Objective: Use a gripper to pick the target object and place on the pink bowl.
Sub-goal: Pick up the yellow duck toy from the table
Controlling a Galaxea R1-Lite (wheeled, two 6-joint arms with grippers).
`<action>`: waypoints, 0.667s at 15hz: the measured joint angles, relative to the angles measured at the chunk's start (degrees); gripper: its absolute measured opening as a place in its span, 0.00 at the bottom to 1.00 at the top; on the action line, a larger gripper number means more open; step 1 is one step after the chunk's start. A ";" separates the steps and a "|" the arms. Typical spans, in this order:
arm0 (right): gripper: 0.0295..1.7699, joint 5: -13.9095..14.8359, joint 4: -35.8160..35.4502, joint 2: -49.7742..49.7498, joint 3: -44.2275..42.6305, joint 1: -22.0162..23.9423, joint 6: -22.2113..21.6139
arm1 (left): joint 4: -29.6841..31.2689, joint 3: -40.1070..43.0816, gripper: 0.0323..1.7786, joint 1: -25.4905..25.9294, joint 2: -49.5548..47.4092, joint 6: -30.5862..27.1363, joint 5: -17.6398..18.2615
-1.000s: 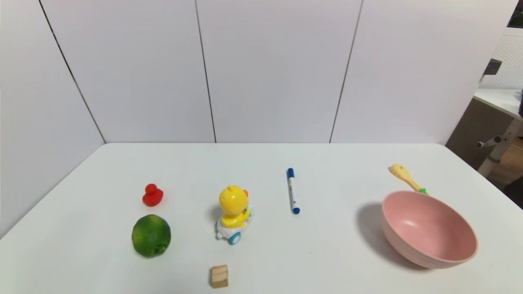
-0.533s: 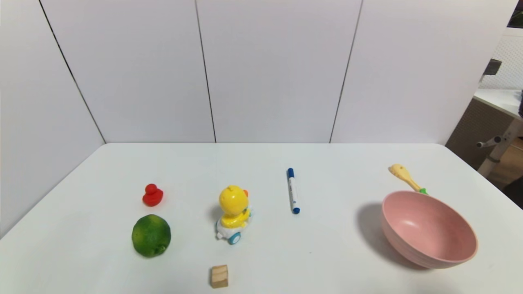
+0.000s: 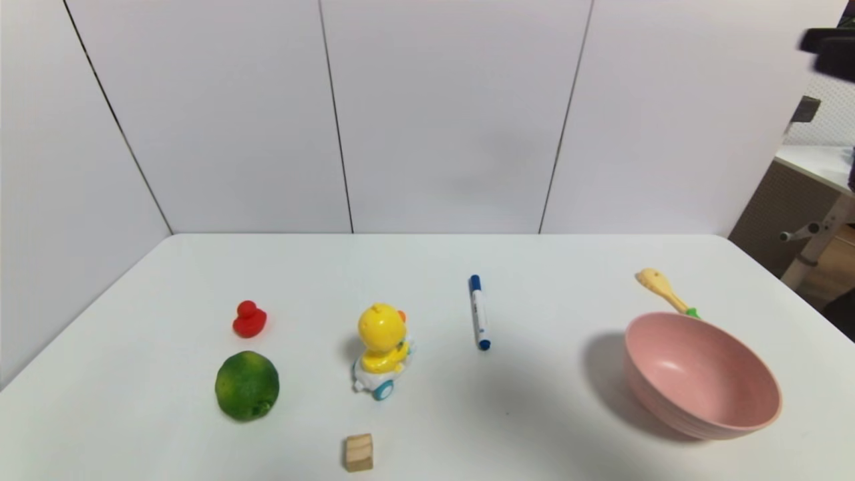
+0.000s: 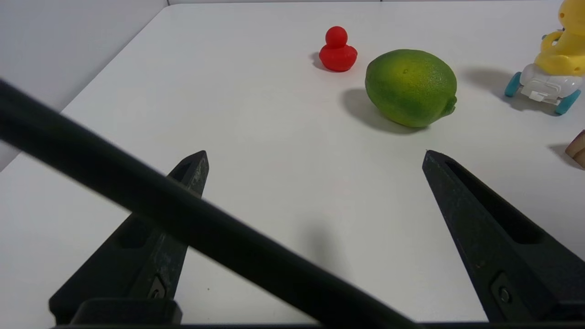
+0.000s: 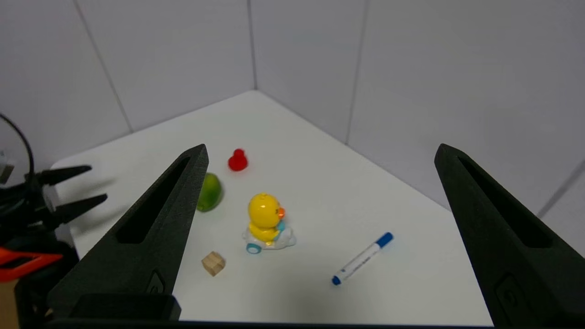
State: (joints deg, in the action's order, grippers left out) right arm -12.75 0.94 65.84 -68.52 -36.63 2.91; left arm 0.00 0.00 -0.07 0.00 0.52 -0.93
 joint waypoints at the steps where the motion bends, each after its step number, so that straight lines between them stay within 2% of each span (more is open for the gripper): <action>1: 0.97 -0.52 0.02 3.73 -1.65 -2.30 0.80 | 0.00 0.00 0.95 -0.02 0.00 -0.01 -0.01; 6: 0.97 -5.22 0.13 21.83 -9.07 -10.39 1.99 | 0.00 0.00 0.95 -0.02 0.00 -0.01 0.00; 10: 0.97 -5.66 0.44 35.69 -12.81 -14.14 3.10 | 0.00 0.00 0.95 -0.02 0.00 0.00 -0.01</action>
State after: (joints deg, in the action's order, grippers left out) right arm -18.41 1.38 101.54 -81.34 -50.77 6.01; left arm 0.00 0.00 -0.10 0.00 0.52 -0.94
